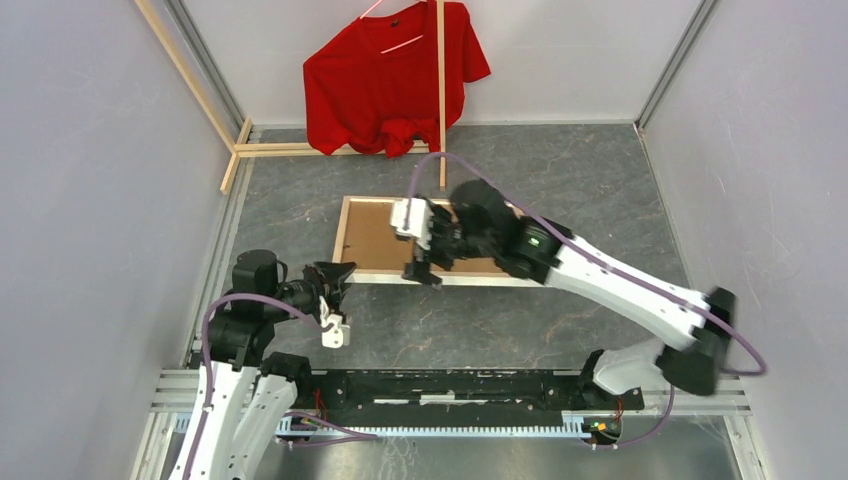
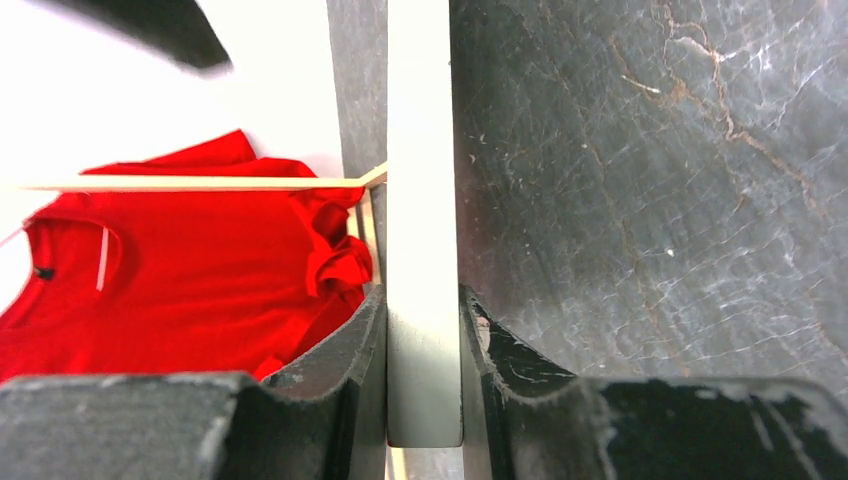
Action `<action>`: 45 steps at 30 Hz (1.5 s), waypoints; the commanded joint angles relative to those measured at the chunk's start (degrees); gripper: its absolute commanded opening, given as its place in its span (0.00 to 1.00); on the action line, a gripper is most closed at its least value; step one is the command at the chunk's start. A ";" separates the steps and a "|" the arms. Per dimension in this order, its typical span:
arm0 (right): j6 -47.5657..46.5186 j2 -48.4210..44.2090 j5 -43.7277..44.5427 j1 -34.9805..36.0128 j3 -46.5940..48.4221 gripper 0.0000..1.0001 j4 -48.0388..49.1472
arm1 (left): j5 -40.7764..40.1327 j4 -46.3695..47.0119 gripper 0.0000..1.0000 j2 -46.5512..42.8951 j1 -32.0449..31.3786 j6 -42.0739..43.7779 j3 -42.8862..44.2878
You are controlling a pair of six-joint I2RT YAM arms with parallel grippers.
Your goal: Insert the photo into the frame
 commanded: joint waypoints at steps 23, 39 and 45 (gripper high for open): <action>-26.32 -13.24 32.75 5.47 -20.14 0.59 6.56 | 1.31 -0.39 0.02 8.14 0.05 -15.35 9.05; -9.59 -7.31 24.99 4.26 8.76 0.17 -4.59 | -7.80 29.85 1.00 10.19 0.14 -63.75 15.94; 0.84 1.31 18.69 0.79 25.17 0.13 -13.65 | -18.99 30.68 1.00 18.14 0.14 -84.88 29.57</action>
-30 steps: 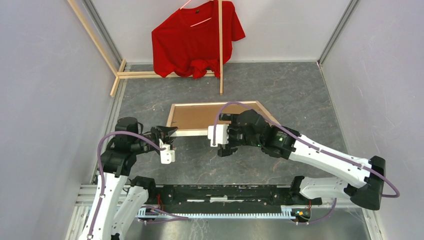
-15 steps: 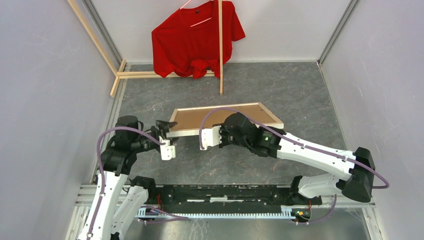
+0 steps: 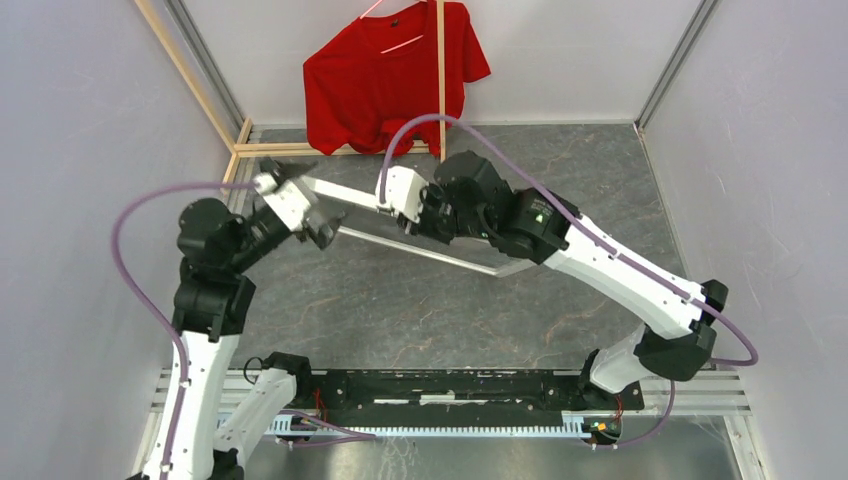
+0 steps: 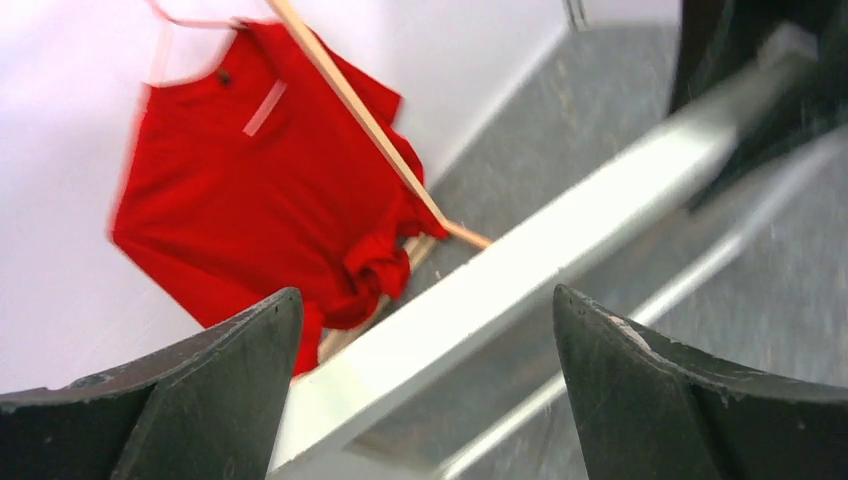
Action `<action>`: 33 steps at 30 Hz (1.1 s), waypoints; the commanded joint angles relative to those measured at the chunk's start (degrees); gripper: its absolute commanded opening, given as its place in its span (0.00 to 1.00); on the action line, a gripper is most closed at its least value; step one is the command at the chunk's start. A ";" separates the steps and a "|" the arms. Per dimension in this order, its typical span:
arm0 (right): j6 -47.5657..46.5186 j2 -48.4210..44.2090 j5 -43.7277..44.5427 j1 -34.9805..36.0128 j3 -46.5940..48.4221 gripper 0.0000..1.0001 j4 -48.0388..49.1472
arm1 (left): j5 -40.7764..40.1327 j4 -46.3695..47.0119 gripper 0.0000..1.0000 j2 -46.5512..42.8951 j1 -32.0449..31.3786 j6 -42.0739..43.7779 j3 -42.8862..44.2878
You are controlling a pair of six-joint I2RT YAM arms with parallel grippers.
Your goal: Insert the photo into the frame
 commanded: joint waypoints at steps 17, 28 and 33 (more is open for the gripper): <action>35.29 9.01 -43.33 -29.85 -2.20 0.07 15.19 | -14.61 -14.49 1.00 15.65 0.28 -28.09 21.88; 42.87 1.28 -44.42 -40.08 -11.82 0.06 17.48 | -15.52 -13.86 1.00 14.22 0.29 -24.61 13.96; 47.69 -8.73 -45.56 -46.23 -27.54 0.06 23.39 | -14.38 -13.48 1.00 14.31 0.29 -24.39 12.08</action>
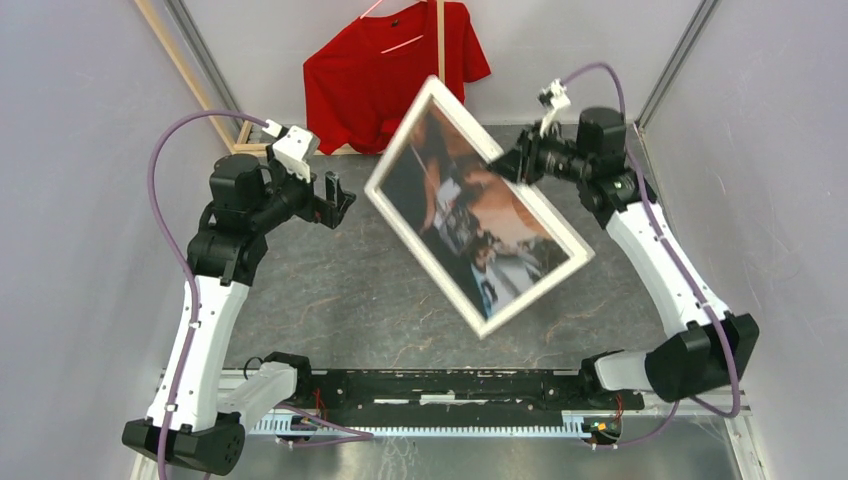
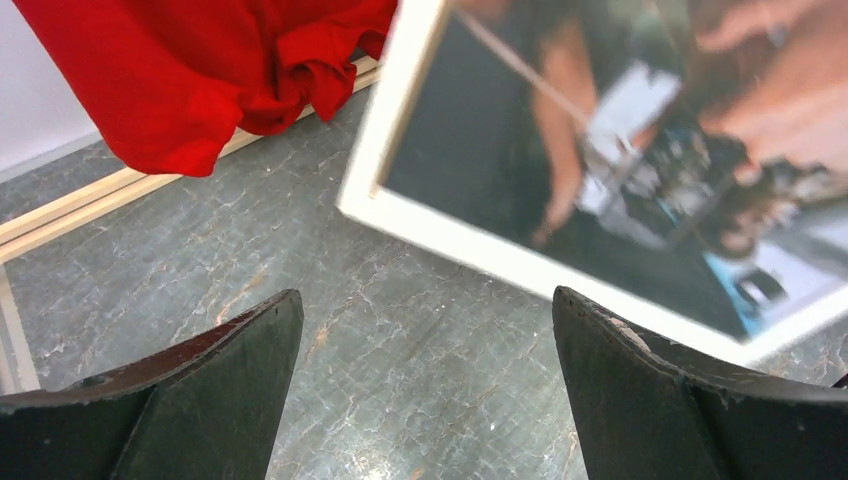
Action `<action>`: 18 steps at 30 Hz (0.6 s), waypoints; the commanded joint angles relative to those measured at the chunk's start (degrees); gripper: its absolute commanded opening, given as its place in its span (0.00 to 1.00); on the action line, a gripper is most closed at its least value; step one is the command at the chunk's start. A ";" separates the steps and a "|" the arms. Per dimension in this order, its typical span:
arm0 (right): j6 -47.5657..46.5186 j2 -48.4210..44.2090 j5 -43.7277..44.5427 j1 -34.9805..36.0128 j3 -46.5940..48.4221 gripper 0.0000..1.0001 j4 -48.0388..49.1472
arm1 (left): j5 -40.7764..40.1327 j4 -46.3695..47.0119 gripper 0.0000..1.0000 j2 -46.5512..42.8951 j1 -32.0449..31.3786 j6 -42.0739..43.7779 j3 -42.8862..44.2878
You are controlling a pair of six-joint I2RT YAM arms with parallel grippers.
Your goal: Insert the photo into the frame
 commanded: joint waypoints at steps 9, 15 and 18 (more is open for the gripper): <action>12.71 -14.12 -0.52 -10.53 -26.96 0.05 1.66 | 2.11 1.42 1.00 -0.51 0.23 0.49 -2.79; 21.05 -16.30 2.99 -13.28 -38.47 0.05 12.94 | 1.27 -0.21 1.00 -0.74 0.23 2.71 -2.86; 25.89 -18.80 5.38 -15.35 -45.84 0.05 19.55 | 1.20 -0.35 1.00 -0.75 0.23 2.90 -3.43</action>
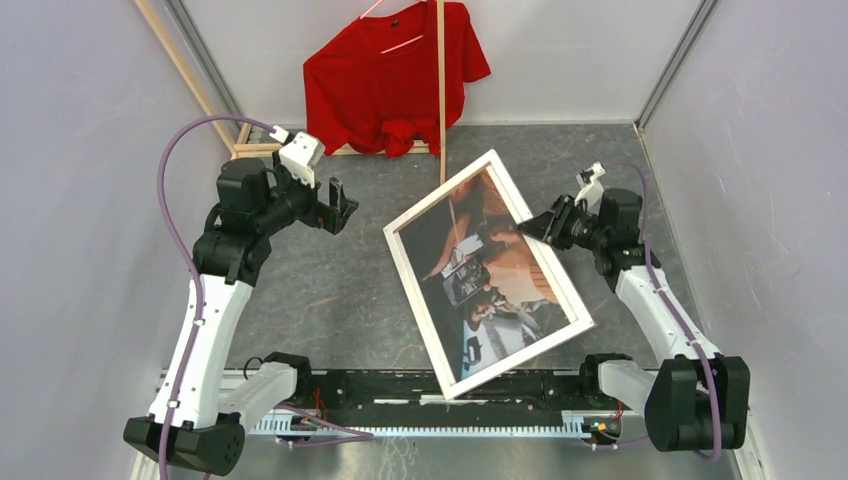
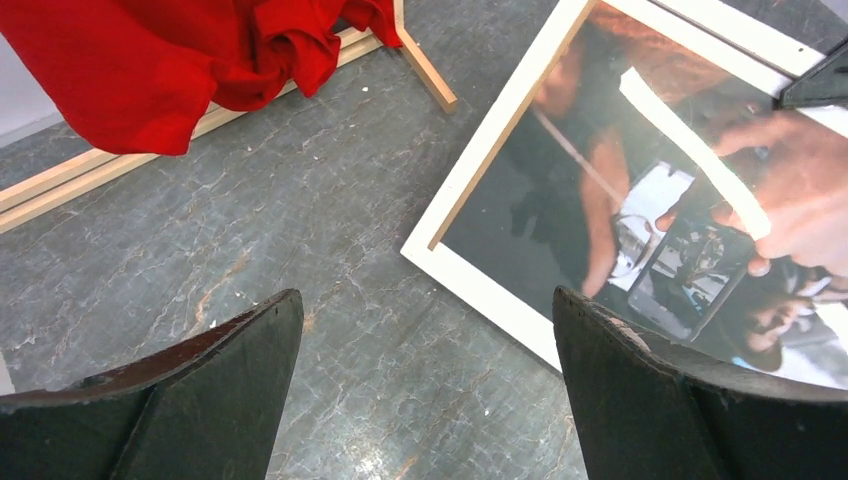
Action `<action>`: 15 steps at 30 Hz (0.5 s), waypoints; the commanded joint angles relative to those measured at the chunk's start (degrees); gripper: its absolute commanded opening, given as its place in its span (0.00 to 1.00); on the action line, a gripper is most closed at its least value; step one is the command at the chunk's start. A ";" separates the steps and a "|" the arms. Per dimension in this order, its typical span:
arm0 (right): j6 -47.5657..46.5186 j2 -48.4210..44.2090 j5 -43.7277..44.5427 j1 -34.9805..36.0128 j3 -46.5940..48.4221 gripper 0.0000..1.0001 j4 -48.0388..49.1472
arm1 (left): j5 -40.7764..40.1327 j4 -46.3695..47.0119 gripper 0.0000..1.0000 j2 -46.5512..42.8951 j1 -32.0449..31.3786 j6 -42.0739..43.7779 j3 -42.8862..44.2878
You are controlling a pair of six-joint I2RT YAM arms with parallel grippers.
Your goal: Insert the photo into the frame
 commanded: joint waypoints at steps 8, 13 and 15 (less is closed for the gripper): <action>16.86 -9.16 10.65 -8.13 -22.46 0.08 15.38 | 0.24 -0.28 1.00 0.67 0.23 2.53 -1.06; 25.60 -11.92 16.50 -8.13 -34.84 0.13 21.59 | 0.76 -0.15 1.00 1.21 0.23 2.93 -1.81; 29.16 -12.61 19.14 -8.05 -39.23 0.13 25.09 | 0.67 -0.26 1.00 1.35 0.23 3.03 -1.95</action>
